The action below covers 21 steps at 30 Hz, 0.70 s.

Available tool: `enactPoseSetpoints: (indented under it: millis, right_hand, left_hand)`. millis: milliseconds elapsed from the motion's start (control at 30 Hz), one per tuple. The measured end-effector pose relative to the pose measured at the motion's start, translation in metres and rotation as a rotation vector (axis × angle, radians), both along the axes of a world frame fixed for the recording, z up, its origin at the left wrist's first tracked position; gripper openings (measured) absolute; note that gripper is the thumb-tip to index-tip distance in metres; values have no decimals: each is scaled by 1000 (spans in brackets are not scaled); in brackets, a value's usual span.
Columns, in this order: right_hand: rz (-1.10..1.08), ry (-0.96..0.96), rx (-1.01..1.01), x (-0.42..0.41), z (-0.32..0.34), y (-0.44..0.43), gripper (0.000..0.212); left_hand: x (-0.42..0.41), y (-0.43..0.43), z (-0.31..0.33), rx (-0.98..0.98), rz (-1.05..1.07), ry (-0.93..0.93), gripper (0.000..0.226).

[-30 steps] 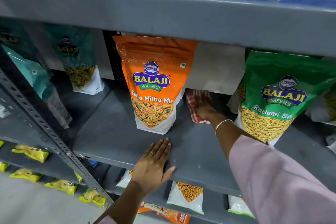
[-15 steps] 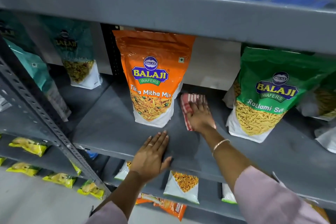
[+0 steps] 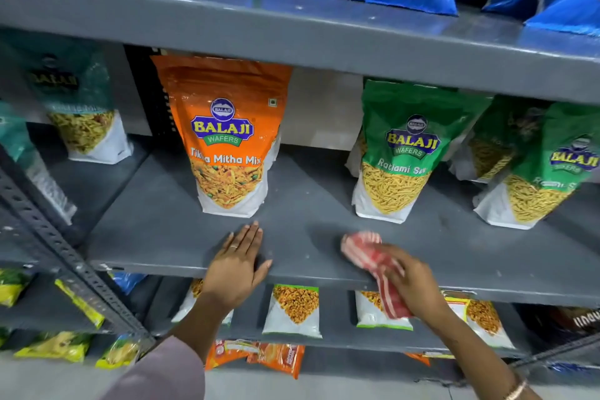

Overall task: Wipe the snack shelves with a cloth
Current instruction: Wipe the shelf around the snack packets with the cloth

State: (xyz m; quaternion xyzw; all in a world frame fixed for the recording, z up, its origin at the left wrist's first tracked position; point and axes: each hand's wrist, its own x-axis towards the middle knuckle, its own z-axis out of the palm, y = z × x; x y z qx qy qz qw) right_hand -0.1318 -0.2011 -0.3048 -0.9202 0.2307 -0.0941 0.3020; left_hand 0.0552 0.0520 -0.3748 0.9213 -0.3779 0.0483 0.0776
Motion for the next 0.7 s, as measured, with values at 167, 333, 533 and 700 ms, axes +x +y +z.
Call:
enactPoseSetpoints:
  millis: [167, 333, 533, 700]
  right_hand:
    - [-137, -188, 75, 72, 15, 33, 40]
    - [119, 345, -315, 114, -30, 73, 54]
    - [157, 299, -447, 73, -34, 46, 61]
    - [-289, 336, -286, 15, -21, -21, 66]
  left_hand:
    - [0, 1, 2, 12, -9, 4, 79]
    - [0, 0, 3, 10, -12, -6, 79]
    - [1, 0, 2, 56, -34, -11, 80]
    - [1, 1, 2, 69, -50, -7, 80]
